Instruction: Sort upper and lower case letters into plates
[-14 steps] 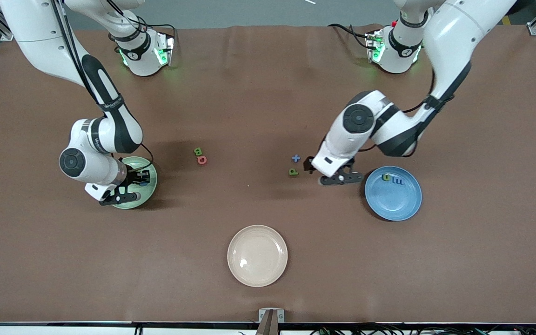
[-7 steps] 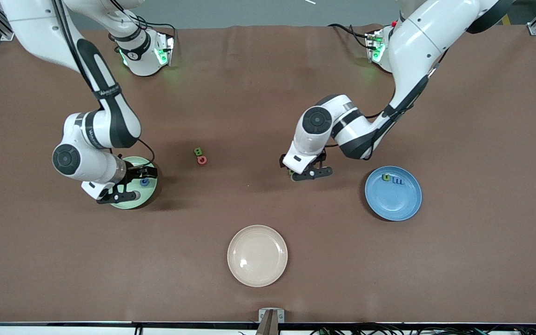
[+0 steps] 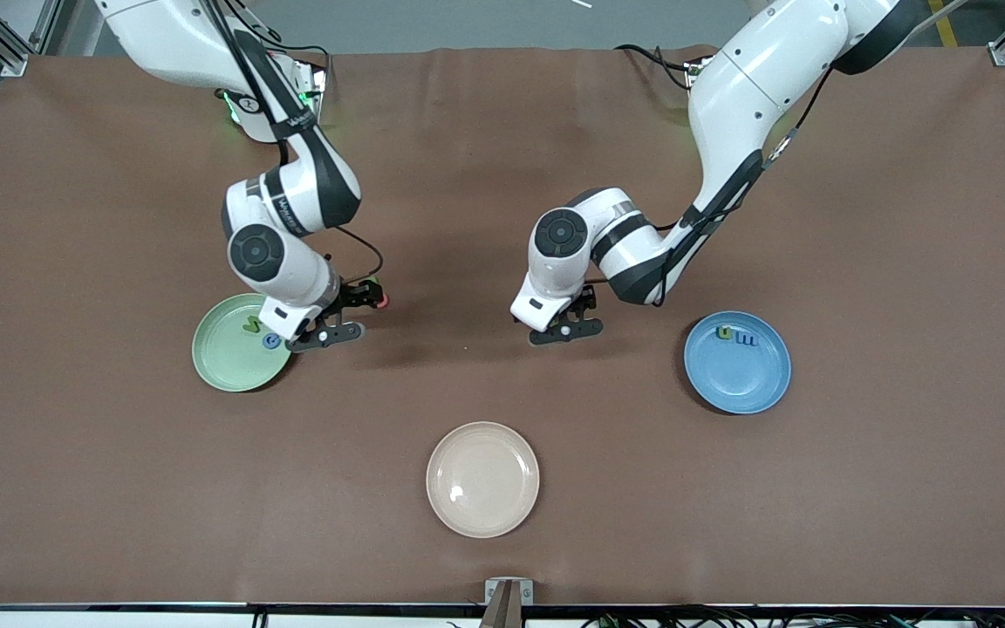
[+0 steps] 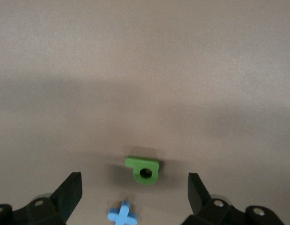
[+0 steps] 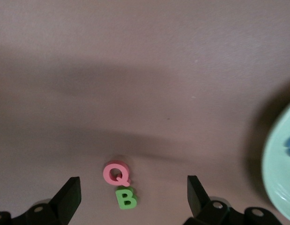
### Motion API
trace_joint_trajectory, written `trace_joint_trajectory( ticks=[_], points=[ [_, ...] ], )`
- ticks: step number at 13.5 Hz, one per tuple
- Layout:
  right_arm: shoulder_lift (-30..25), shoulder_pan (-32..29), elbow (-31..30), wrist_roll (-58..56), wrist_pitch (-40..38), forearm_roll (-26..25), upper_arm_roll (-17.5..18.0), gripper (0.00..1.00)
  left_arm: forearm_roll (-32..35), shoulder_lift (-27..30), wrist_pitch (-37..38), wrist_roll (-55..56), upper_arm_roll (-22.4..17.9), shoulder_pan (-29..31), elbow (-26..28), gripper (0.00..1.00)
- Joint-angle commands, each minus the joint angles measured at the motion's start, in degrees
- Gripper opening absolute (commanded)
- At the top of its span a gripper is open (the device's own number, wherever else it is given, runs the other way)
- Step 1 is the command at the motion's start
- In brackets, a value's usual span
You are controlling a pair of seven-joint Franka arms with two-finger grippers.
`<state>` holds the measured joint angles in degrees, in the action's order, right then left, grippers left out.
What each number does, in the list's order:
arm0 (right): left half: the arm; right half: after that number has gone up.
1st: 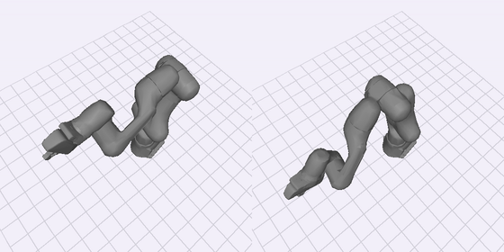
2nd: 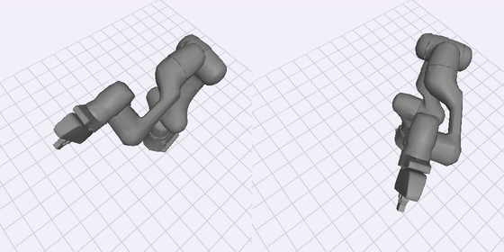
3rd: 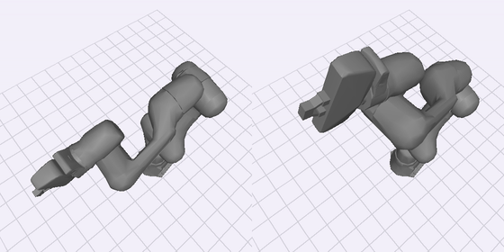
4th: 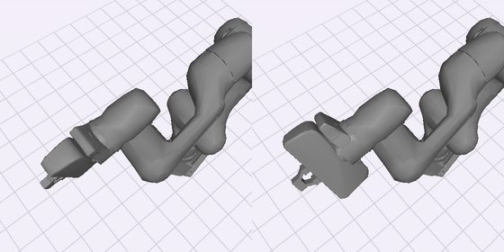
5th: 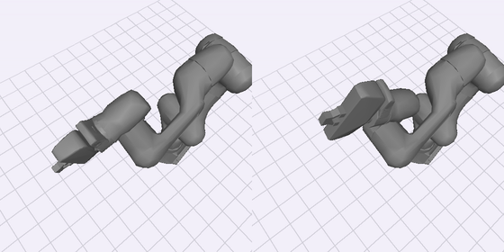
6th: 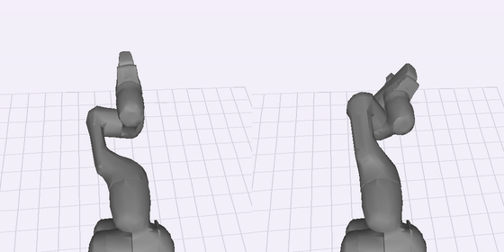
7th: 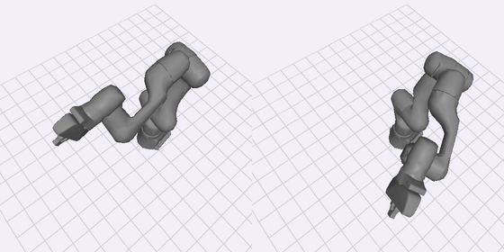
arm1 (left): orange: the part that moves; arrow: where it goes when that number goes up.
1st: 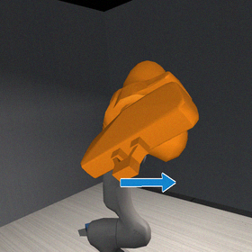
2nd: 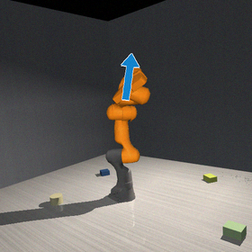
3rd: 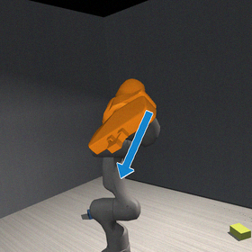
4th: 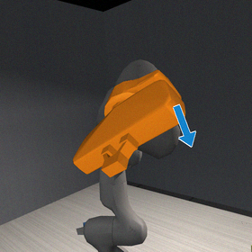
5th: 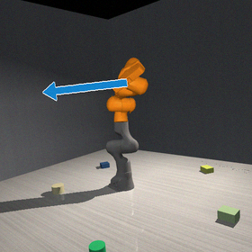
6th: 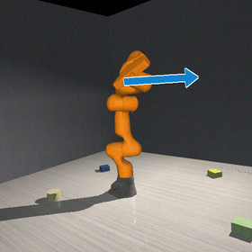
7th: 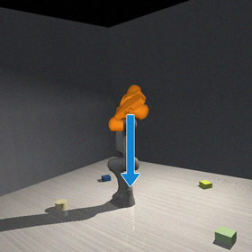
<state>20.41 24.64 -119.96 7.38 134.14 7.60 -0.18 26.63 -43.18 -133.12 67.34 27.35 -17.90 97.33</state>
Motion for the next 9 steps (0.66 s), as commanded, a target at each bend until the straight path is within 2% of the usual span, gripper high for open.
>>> trace_joint_trajectory(
  ticks=[1,3,6,9],
  points=[
    [-0.90,1.28,-4.05,0.79,3.66,0.39,-0.52,1.00,0.44,-1.12,-3.10,0.07,-3.43,-3.09,-1.61,0.98],
    [-1.17,2.51,-7.38,1.85,8.83,0.48,-0.52,1.00,0.44,-1.12,-5.04,0.07,-5.19,-4.24,-1.53,0.94],
    [-0.73,4.61,-8.45,5.87,11.40,0.39,-0.52,1.00,0.97,-1.47,-5.75,0.07,-5.46,-4.25,-1.53,0.76],
    [-0.55,6.29,-8.45,6.86,12.72,0.31,-0.52,0.88,0.97,-1.56,-5.75,0.25,-5.46,-4.16,-1.53,0.64]
  ],
)
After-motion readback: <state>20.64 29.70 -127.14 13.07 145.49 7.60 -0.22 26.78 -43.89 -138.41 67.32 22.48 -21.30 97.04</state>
